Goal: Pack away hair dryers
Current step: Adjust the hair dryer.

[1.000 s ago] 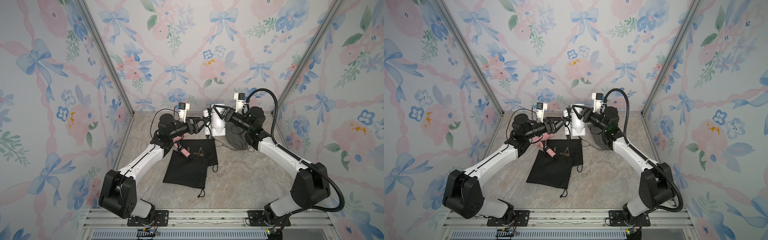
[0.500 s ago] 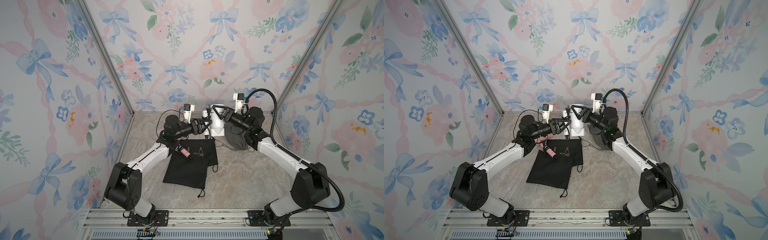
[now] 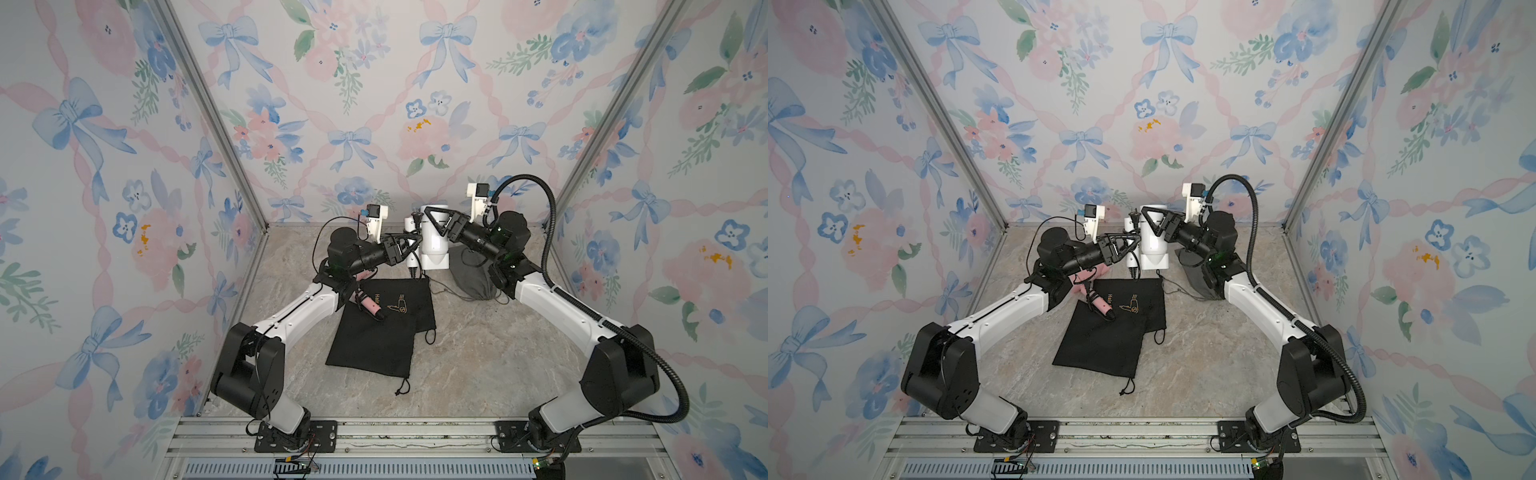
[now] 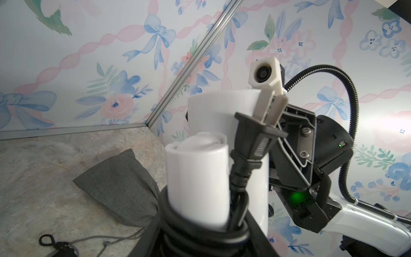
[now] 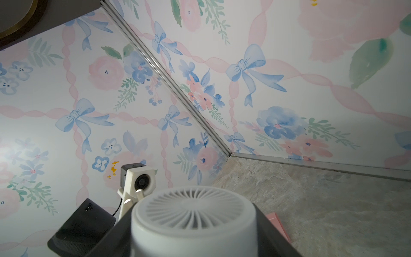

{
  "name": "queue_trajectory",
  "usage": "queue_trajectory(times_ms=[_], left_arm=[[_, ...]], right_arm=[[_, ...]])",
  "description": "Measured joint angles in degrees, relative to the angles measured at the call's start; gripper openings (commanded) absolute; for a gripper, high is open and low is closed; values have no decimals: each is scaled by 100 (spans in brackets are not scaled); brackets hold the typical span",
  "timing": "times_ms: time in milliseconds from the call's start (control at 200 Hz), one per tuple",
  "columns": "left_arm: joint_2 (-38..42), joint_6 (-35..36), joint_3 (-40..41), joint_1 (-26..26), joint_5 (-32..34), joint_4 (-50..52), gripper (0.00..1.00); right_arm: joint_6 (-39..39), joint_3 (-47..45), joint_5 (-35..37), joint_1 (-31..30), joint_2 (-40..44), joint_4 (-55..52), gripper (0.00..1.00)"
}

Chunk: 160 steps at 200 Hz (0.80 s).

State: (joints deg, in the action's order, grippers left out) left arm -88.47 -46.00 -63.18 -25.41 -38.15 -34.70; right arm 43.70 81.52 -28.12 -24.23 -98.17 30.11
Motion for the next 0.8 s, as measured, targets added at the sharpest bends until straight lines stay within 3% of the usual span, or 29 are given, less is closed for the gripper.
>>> queue_trajectory(times_ms=[60,800], left_arm=[[0,0,-4,0,4,-4,0],[232,4,118,116,37,101,0]], right_arm=[[-4,13,0,0,0,0,40],[96,162,-153,-37,-101,-63,72]])
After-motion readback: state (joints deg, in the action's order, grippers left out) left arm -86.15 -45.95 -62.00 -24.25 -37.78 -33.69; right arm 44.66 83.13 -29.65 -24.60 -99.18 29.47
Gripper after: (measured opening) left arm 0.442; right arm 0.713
